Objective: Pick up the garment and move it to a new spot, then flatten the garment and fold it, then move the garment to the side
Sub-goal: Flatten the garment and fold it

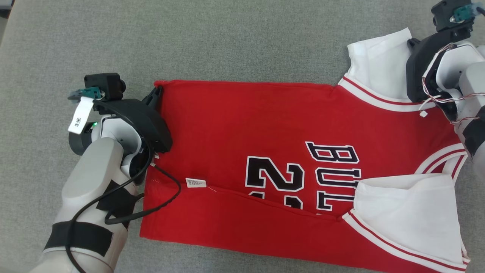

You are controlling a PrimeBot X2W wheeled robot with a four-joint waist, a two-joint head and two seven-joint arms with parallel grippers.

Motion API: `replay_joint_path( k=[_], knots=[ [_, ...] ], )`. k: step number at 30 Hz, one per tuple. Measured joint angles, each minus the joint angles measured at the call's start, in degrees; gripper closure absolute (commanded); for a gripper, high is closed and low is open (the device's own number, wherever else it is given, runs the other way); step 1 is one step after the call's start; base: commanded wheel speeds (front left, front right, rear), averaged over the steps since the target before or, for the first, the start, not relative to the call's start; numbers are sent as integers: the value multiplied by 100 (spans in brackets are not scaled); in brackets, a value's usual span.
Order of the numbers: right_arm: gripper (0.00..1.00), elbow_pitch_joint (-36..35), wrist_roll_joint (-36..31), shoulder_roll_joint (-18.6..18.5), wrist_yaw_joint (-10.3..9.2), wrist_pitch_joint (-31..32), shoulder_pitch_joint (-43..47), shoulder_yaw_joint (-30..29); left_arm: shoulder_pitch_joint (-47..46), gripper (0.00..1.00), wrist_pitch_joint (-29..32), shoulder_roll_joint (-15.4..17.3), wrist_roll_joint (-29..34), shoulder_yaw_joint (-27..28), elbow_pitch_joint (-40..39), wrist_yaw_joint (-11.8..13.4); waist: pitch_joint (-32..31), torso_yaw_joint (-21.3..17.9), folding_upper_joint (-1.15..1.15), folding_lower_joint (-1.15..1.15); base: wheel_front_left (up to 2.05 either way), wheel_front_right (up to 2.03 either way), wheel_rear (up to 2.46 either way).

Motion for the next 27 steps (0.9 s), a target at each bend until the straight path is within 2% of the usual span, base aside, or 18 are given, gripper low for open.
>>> replay_joint_path(
  k=[17,27],
  knots=[
    [100,214,148,20,146,-1252,7,-156,-5,100,-667,86,42,-164,297,-9,-441,-113,0,0,0,0,0],
    [100,190,443,78,148,-2097,344,-216,93,100,-1179,197,53,-252,357,-10,-869,-245,0,0,0,0,0]
  ],
)
